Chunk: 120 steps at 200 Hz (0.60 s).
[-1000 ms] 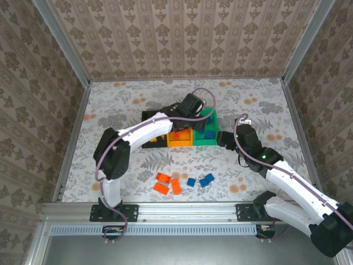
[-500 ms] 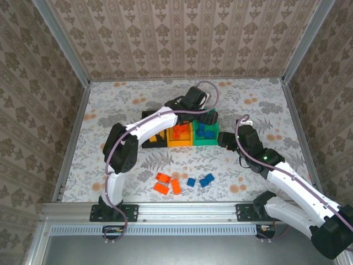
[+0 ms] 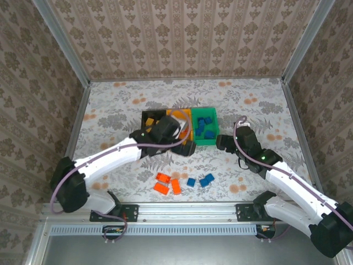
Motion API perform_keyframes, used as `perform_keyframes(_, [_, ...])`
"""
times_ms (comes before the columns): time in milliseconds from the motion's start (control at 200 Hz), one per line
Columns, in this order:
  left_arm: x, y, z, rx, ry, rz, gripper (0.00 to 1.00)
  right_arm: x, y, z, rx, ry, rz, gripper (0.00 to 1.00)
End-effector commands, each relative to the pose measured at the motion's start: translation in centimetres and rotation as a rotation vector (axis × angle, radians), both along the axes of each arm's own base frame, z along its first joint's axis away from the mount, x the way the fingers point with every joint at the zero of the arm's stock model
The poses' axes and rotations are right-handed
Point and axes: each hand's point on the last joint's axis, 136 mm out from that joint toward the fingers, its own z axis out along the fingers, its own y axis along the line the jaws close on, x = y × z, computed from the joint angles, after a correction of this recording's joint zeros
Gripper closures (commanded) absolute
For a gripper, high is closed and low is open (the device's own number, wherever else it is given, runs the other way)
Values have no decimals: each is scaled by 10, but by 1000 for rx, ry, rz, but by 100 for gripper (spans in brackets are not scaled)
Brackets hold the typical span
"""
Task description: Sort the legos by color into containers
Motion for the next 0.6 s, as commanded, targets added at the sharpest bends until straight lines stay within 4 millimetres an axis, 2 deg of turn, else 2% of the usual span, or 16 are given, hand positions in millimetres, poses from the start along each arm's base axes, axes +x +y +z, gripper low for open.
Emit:
perform_keyframes(0, [-31,51,-33,146,93,86,0,4,6,-2,37,-10,8,15])
perform_keyframes(75, [-46,67,-46,185,117,94,0,5,8,-3,41,-6,12,15])
perform_keyframes(165, [-58,76,-59,222,142,85,0,7,10,-5,46,-2,16,15])
perform_keyframes(330, [-61,84,-86,343,166,82,0,7,10,-5,44,2,19,15])
perform_keyframes(460, [-59,88,-94,386,165,95,0,3,6,-5,32,-2,13,15])
perform_keyframes(595, [-66,88,-96,407,187,78,0,1,3,-4,24,-6,6,15])
